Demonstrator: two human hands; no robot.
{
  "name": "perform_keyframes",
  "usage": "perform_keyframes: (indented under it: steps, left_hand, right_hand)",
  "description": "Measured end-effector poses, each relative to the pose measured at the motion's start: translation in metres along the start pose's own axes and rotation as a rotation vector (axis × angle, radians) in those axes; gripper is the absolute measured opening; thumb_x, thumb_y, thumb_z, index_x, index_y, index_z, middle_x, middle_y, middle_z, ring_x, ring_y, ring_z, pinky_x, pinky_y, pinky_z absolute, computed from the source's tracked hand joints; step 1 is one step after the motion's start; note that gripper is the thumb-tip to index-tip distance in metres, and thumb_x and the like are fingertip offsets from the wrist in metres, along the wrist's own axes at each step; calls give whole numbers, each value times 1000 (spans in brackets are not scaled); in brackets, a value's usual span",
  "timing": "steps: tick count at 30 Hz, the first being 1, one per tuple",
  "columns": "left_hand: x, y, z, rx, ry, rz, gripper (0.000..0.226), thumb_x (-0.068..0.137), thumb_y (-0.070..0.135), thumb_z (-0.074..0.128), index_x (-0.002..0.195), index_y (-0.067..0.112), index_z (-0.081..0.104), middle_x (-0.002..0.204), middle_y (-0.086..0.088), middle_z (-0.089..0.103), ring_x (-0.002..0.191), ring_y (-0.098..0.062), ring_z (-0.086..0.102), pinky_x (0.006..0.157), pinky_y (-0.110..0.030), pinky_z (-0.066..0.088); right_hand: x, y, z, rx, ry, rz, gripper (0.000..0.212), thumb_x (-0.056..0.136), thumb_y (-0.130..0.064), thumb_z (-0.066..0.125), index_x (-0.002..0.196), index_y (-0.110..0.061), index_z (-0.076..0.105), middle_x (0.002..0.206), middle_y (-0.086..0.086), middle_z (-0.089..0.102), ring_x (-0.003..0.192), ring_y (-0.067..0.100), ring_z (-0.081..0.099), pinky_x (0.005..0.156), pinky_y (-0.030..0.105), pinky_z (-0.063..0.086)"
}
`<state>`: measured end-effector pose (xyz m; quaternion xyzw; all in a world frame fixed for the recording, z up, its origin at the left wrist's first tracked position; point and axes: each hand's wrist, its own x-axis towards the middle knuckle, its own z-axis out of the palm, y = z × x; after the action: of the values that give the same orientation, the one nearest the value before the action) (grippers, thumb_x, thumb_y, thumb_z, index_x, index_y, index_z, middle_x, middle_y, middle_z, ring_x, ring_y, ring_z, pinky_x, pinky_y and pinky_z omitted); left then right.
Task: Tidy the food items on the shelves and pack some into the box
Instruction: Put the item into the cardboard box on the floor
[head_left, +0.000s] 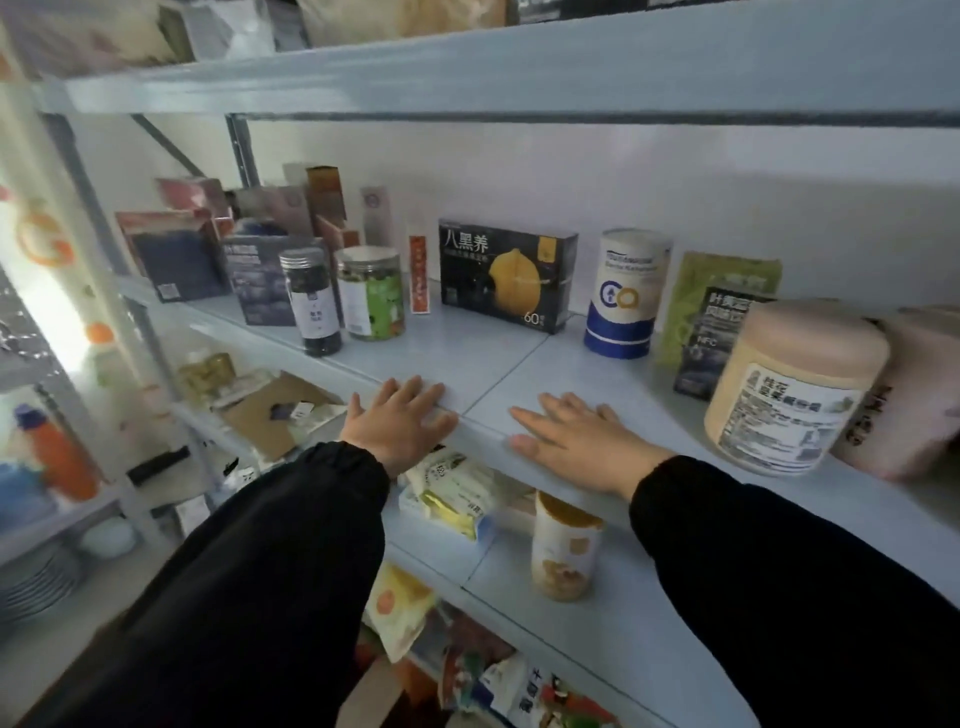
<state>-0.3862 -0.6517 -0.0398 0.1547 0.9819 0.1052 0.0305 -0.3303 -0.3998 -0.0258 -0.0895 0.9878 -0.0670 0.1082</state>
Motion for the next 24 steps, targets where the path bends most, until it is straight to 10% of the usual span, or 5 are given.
perform_keyframes:
  steps: [4, 7, 13, 17, 24]
  left_hand:
    - [18, -37, -7, -92, 77, 31, 53, 106, 58, 35, 157, 43, 35, 168, 16, 26, 158, -18, 16, 124, -66, 2]
    - [30, -72, -12, -339, 313, 38, 22, 101, 39, 59, 119, 29, 69, 125, 6, 67, 122, -19, 59, 104, -39, 41]
    - [69, -142, -27, -794, 706, -181, 33, 90, 30, 75, 115, 25, 53, 119, 0, 56, 97, -9, 59, 83, -20, 43]
    - [100, -170, -36, -891, 681, -167, 69, 86, 33, 82, 142, 19, 45, 134, 5, 52, 114, -8, 55, 98, -24, 45]
    - [122, -173, -34, -939, 630, -84, 41, 89, 23, 76, 122, 26, 52, 106, 14, 65, 89, 5, 64, 70, -16, 49]
  right_hand:
    - [56, -34, -6, -24, -9, -27, 67, 99, -78, 13, 161, -53, 4, 175, 0, -6, 161, 27, -10, 127, 56, -4]
    - [99, -54, -11, -41, 4, -57, 67, 100, -78, 16, 161, -54, 4, 175, -2, -7, 161, 27, -10, 126, 56, -5]
    - [174, -86, -24, -78, -28, -121, 73, 95, -83, 22, 160, -57, 3, 175, -5, -7, 161, 22, -8, 125, 56, -2]
    - [207, -94, -28, -41, -5, -159, 74, 94, -84, 28, 161, -56, 8, 175, -9, -1, 161, 17, -4, 127, 54, -1]
    - [219, -83, -26, 219, 161, -211, 66, 94, -71, 51, 153, -41, 47, 165, -7, 38, 153, 13, 29, 127, 39, 19]
